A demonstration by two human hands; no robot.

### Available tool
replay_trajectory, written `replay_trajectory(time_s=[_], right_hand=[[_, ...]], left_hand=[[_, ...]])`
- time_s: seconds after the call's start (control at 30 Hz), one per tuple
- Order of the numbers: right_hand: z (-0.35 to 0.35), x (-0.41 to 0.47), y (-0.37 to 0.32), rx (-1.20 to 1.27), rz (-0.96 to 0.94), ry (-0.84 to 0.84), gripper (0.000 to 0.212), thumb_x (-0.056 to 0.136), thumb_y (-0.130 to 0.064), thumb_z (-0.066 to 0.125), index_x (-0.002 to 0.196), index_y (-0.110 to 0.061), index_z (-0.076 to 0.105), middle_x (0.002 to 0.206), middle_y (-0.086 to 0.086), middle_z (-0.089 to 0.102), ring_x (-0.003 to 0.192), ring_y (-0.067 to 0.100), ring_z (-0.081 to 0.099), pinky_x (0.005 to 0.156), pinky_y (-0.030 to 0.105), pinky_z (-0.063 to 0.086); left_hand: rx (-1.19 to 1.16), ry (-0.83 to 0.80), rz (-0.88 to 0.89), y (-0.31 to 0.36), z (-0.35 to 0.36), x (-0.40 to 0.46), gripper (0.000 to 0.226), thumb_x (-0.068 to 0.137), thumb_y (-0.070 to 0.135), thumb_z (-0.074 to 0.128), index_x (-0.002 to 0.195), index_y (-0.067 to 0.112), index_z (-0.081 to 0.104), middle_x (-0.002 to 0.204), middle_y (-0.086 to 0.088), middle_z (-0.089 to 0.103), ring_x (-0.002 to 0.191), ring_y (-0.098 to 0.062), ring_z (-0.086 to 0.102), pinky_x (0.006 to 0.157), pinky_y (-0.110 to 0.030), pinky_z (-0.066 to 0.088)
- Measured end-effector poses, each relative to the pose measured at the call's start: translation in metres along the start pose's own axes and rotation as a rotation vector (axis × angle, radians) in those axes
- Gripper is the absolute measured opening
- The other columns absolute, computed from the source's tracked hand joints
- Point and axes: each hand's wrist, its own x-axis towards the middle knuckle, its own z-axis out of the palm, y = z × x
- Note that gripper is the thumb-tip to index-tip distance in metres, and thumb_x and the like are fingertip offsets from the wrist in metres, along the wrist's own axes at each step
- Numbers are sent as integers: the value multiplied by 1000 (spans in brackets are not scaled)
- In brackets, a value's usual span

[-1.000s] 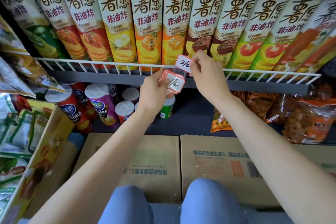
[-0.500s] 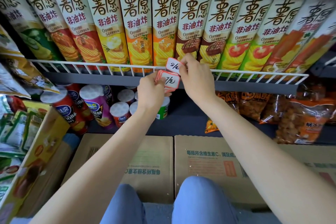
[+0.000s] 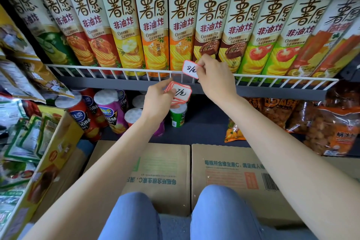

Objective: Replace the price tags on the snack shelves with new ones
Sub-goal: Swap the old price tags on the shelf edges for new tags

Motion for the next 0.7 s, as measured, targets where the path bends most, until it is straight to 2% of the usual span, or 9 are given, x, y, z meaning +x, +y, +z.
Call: replay_trajectory(time_s=[0.03, 0.13, 0.23, 0.33, 0.53, 0.7], right_hand=[[0, 0, 1, 3, 4, -3, 15, 97, -21, 42, 99, -11, 54, 114, 14, 65, 100, 32, 60, 43, 22, 27], [-3, 1, 1, 31, 15, -5, 15, 96, -21, 47, 97, -14, 60, 107, 8, 68, 96, 27, 60, 48, 26, 35], [-5, 3, -2, 69, -41, 11, 15, 93, -20, 54, 98, -16, 68, 100, 5, 66, 92, 22, 59, 67, 32, 46], [-4, 5, -3, -21, -130, 26, 19, 93, -20, 54, 103, -13, 69, 102, 8, 58, 97, 22, 53, 73, 35, 45], [8, 6, -2, -152, -274, 37, 18, 88, -9, 59, 104, -10, 66, 94, 9, 60, 95, 26, 53, 61, 33, 43], [17, 1, 1, -246, -313, 79, 18, 75, -1, 67, 88, -12, 59, 72, 6, 59, 70, 27, 57, 45, 27, 34]], left_hand=[[-20, -5, -4, -1, -1, -1, 41, 94, 4, 48, 135, 11, 48, 108, -10, 64, 98, -24, 66, 83, -38, 56], [-5, -24, 15, -3, -6, -2, 40, 95, 3, 46, 133, 16, 51, 105, -12, 63, 84, -19, 66, 61, -20, 57], [69, -47, 25, -7, -12, -2, 38, 94, 3, 46, 127, 22, 52, 90, -13, 65, 72, -10, 65, 56, -17, 55], [95, -100, 4, -8, -13, -3, 40, 93, 2, 47, 125, 26, 47, 82, -10, 63, 69, -10, 65, 51, -17, 53], [130, -139, -14, -8, -15, 0, 42, 92, 2, 47, 124, 29, 45, 73, -7, 62, 66, -12, 65, 58, -23, 57], [149, -155, -19, -6, -19, 1, 42, 93, 3, 48, 126, 30, 45, 73, -5, 62, 64, -10, 63, 57, -23, 57]])
